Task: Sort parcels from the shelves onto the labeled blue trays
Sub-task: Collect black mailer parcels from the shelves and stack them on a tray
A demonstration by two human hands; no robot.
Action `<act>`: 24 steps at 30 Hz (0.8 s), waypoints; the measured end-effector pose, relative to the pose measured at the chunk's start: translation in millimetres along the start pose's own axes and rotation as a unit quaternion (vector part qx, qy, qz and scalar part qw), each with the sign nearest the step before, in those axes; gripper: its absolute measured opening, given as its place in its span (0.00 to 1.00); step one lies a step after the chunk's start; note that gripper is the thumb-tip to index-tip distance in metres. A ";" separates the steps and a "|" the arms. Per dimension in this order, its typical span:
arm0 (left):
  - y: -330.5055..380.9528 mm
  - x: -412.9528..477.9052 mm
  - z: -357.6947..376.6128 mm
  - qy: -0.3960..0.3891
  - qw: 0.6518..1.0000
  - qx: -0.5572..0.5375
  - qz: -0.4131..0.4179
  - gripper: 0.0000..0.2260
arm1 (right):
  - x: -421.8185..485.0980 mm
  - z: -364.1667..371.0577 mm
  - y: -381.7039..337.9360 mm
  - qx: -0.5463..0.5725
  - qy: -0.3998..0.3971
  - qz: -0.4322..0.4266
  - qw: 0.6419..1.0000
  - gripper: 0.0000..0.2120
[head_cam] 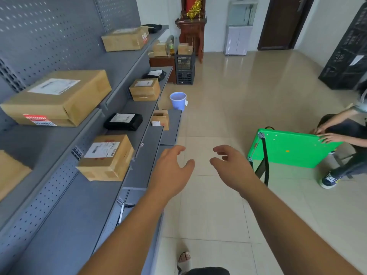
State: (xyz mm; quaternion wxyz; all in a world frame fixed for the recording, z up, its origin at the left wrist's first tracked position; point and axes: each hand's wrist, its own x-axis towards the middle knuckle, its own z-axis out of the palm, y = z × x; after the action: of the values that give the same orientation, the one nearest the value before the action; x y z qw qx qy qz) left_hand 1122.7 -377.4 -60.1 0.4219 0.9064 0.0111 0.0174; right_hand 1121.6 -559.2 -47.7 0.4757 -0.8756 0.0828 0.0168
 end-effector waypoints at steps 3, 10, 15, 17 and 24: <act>-5.5 62.0 -4.1 -0.006 1.000 -0.005 -0.003 0.21 | 55.8 3.9 -16.2 -0.024 0.008 -0.001 1.000 0.18; -3.5 182.7 8.8 -0.048 0.999 0.012 0.011 0.20 | 165.4 6.8 -23.5 -0.047 0.031 0.026 0.998 0.19; 1.7 257.3 29.2 -0.067 0.997 0.022 0.010 0.19 | 240.0 2.5 -12.2 -0.047 0.030 0.050 0.997 0.19; 5.2 288.3 40.8 -0.069 0.997 0.028 0.009 0.19 | 273.2 -0.7 -6.7 -0.051 0.026 0.050 0.997 0.19; 33.0 399.9 85.1 -0.057 0.996 0.066 -0.004 0.20 | 407.1 -30.8 6.5 -0.065 -0.008 0.030 0.997 0.20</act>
State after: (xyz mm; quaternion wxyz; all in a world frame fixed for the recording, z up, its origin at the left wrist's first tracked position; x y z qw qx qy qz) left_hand 1526.0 -449.8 -80.7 0.3615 0.9316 -0.0088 -0.0368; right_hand 1520.2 -640.9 -80.3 0.4174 -0.9018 0.1039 0.0429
